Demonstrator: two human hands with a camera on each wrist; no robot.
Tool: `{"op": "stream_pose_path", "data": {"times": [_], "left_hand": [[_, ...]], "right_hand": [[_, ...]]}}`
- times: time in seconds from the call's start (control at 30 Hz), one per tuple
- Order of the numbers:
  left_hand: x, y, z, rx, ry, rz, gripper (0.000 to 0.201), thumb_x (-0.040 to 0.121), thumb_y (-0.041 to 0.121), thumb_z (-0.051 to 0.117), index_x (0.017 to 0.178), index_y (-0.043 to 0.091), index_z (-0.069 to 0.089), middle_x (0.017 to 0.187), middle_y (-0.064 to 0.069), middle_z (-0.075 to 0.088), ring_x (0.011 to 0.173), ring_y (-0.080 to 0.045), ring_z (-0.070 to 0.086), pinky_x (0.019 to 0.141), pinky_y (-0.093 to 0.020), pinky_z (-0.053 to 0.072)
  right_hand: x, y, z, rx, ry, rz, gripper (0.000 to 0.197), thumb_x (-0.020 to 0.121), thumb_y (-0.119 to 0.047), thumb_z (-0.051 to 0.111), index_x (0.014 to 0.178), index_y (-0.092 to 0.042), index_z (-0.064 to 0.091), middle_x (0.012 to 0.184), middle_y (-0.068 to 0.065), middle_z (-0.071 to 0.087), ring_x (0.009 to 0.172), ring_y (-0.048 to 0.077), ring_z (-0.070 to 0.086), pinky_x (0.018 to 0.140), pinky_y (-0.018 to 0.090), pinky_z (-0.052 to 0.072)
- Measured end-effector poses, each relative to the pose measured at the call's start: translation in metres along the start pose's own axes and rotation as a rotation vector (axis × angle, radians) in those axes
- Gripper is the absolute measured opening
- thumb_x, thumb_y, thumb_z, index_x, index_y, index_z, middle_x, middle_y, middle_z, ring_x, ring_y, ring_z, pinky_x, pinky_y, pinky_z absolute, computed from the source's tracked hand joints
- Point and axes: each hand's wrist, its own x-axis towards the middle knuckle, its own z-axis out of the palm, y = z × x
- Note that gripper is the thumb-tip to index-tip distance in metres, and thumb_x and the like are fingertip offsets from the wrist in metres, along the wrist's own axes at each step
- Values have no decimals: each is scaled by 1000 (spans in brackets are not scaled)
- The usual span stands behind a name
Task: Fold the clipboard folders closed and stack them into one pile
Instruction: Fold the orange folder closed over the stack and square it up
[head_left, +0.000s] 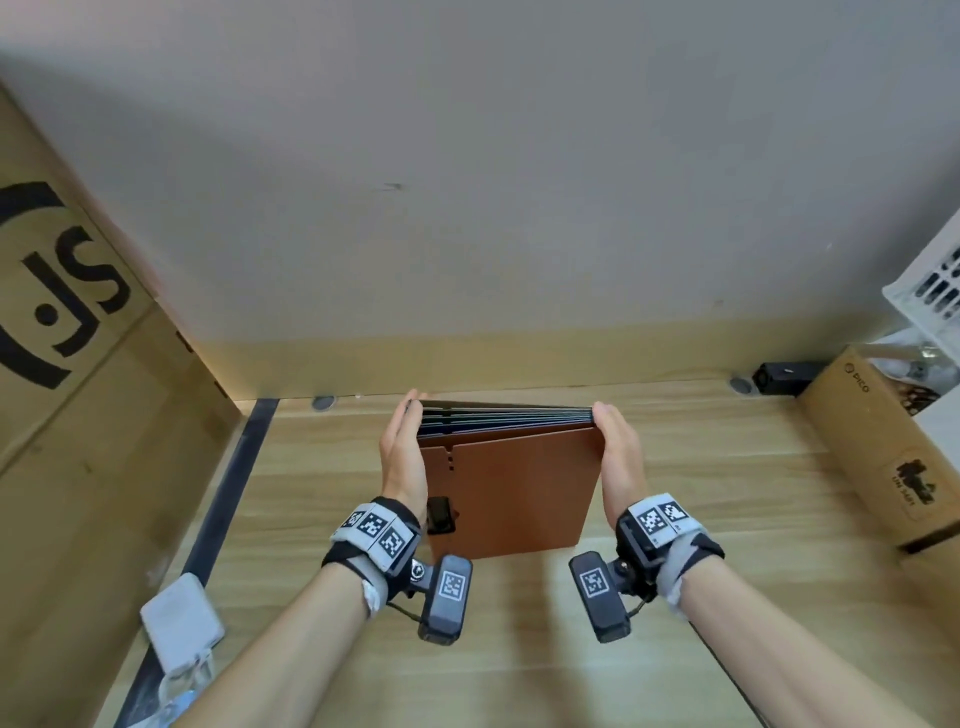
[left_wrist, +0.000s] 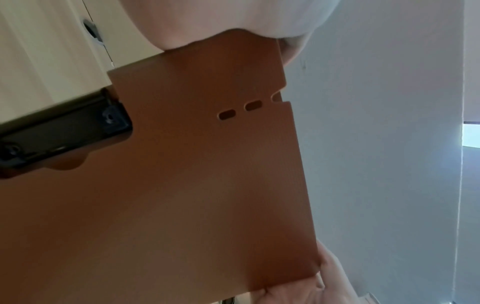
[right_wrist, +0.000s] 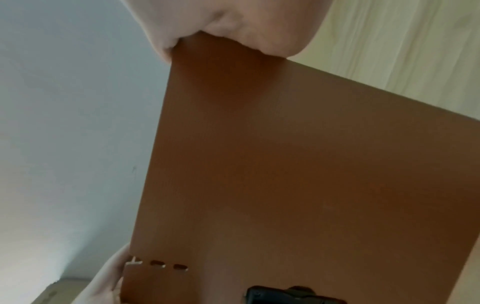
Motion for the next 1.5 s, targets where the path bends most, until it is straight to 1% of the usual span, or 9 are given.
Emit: {"op": "stream_pose_path", "data": {"times": [0.2,0.4,0.57,0.6,0.63,0.73,0.9,1.0,1.5], "left_hand": [[0,-2,-1,29,16,30,26,103,19,35,89,25,56,96,14,56,92,4,49,95,-25,32],[-3,-10,-14,170,-151,106,48,83,50,58,127,31,53,138,12,48,128,-7,40,102,-33,27],[-1,-5,-30,311,-312,139,74,71,38,77,136,36,42,144,14,39,133,-7,33,106,-36,24],[1,-7,-36,358,-356,147,80,70,34,81,138,38,40,146,15,38,134,-6,32,107,-36,23],[2,-8,-42,409,-390,163,83,70,30,84,139,38,38,147,16,38,134,-5,33,109,-35,23],[2,-15,-48,509,-394,194,84,68,24,88,137,28,40,139,11,49,126,-2,44,113,-34,29],[-1,-13,-39,492,-327,194,62,72,16,85,114,35,43,110,29,49,102,21,47,96,-8,32],[-2,-15,-40,481,-359,231,54,72,13,85,105,37,49,109,22,57,96,27,49,78,7,34],[-1,-30,-47,500,-339,92,100,74,19,83,151,17,19,136,14,41,128,-6,37,109,-27,30]], "right_hand": [[3,7,4,52,73,-84,18,85,-27,47,79,-18,62,80,-4,61,79,12,53,77,32,38],[6,9,10,189,107,13,41,95,-49,48,120,-20,61,114,-10,57,115,12,49,108,31,32],[3,2,15,70,159,-38,27,100,-37,38,82,-26,55,84,-18,24,90,7,24,87,36,33],[2,3,15,47,173,-33,33,101,-35,37,91,-15,61,108,-18,18,127,19,25,89,36,35],[0,3,14,37,181,-34,34,102,-33,36,89,-12,59,88,2,57,87,26,51,88,36,35],[-4,3,13,-6,169,-79,33,102,-33,33,70,-29,37,76,-12,35,72,8,37,81,33,31],[4,16,1,47,69,12,45,91,-60,48,88,-17,60,109,-11,19,113,33,49,101,47,12],[4,24,-18,101,-64,87,76,75,-75,60,115,-10,62,127,8,63,119,24,58,110,43,38],[-6,96,-46,-475,-255,-119,39,82,-24,72,116,-33,56,106,-14,70,98,9,67,90,46,54]]}}
